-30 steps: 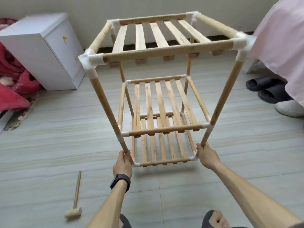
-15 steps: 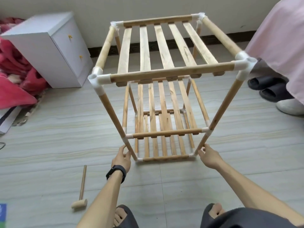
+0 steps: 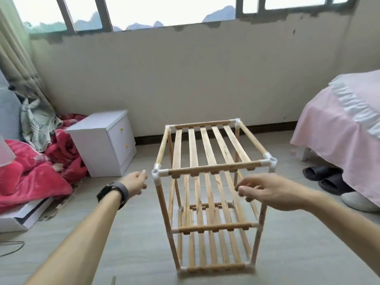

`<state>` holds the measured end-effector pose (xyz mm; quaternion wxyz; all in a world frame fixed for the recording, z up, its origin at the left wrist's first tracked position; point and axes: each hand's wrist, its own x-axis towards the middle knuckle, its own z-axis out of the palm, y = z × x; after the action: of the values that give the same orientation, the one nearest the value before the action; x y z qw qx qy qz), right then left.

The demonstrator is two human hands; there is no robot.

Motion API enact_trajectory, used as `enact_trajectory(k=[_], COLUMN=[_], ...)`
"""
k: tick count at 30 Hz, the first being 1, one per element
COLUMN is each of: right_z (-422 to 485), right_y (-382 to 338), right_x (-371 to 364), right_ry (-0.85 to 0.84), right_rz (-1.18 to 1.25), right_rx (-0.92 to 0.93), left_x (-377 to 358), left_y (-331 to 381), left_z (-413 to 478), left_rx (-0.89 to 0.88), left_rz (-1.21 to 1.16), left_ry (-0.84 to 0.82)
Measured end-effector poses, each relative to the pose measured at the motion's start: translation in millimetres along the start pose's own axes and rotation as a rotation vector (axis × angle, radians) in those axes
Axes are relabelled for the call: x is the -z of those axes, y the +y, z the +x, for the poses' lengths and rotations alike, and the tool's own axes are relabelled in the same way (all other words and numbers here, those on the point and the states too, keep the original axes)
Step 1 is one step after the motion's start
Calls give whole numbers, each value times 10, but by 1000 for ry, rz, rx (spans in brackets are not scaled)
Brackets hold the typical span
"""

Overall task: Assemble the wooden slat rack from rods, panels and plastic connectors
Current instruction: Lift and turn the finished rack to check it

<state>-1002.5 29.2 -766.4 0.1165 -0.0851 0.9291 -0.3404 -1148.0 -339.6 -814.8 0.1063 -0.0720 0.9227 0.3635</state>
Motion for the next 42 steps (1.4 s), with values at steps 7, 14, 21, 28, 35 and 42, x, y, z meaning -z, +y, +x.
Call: enact_trajectory(k=[7, 14, 21, 28, 35, 42], right_z=[768, 2055, 2774, 2576, 1752, 19], right_y=[-230, 272, 365, -384, -1683, -2547], right_x=[796, 1039, 1542, 2654, 4609, 6113], right_ry=[640, 377, 367, 345, 593, 955], right_rz=[-174, -73, 292, 439, 588, 893], right_rx=[73, -564, -613, -623, -524, -458], left_x=[427, -5, 264, 1319, 2701, 3306], left_y=[994, 1331, 1767, 2986, 4982, 7091], left_z=[404, 1308, 2117, 1993, 1440, 404], left_rx=[-195, -21, 278, 351, 4, -285], left_rz=[-46, 153, -334, -440, -482, -580], left_ry=[180, 285, -9, -87, -30, -84])
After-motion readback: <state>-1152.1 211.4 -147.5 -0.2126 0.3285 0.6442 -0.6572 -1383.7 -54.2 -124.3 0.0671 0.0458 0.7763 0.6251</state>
